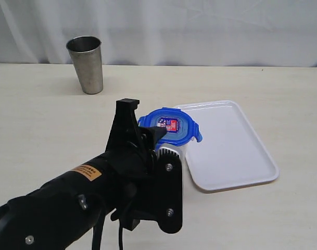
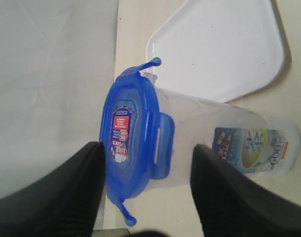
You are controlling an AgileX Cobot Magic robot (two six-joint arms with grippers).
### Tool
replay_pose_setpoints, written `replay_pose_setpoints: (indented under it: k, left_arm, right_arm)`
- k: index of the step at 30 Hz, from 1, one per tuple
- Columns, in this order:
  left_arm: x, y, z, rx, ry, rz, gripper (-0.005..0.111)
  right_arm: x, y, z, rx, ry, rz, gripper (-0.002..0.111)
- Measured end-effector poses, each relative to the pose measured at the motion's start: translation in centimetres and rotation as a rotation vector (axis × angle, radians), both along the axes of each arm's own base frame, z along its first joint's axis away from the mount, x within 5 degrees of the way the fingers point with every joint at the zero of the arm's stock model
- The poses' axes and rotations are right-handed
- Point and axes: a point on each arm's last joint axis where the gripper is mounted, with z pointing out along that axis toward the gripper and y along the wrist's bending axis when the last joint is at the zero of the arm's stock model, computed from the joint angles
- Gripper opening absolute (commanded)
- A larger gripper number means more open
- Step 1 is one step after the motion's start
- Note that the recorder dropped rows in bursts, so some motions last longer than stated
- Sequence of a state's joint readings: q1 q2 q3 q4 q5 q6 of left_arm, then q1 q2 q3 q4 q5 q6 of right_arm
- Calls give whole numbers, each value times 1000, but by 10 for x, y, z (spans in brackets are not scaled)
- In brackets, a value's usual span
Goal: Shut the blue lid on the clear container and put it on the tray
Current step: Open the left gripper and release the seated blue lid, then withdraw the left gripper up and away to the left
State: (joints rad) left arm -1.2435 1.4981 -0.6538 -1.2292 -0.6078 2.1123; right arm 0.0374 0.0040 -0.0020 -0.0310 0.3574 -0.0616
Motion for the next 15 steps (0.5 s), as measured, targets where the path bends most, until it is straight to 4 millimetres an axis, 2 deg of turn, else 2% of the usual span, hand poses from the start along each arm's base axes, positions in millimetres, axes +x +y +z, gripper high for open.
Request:
replay_pose_setpoints:
  k: [2, 11, 15]
  left_arm:
    - [0, 1, -1, -7, 18, 22, 60]
    - [3, 11, -6, -53, 122, 193, 59]
    - [2, 16, 1, -96, 142, 226, 59]
  right_arm:
    - [0, 0, 0, 0, 0, 0, 5]
    - [0, 0, 0, 0, 0, 0, 5]
    - [0, 0, 0, 0, 0, 0, 5]
